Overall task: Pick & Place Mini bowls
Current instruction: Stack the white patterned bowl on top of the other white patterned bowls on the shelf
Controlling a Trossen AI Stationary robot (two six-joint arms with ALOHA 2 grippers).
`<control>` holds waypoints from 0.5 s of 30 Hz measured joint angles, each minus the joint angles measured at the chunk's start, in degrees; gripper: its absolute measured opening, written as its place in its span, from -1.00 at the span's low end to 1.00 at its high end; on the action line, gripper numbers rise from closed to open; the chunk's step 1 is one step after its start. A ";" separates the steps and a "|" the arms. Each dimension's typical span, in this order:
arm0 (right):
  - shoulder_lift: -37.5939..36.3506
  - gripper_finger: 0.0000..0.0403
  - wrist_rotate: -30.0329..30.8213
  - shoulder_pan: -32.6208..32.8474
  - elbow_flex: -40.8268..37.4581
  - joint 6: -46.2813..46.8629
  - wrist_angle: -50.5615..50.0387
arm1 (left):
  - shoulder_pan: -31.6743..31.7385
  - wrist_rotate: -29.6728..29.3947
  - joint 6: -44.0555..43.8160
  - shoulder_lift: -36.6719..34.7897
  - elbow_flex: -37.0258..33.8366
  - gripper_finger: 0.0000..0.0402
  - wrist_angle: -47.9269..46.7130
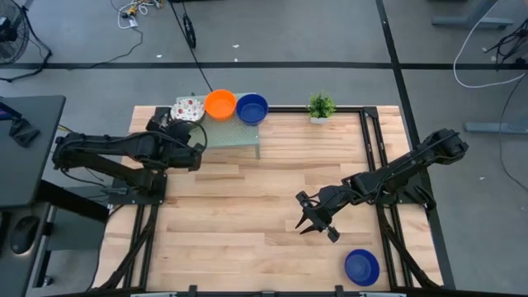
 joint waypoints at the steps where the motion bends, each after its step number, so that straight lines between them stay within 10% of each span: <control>1: 0.00 -0.50 0.02 0.00 0.00 0.00 0.00 | -0.14 0.06 0.01 0.05 0.00 -0.98 0.07; 15: -0.01 -0.50 -0.17 0.00 0.00 -0.36 -0.57 | 0.26 0.41 1.32 -0.31 -4.37 -0.99 2.98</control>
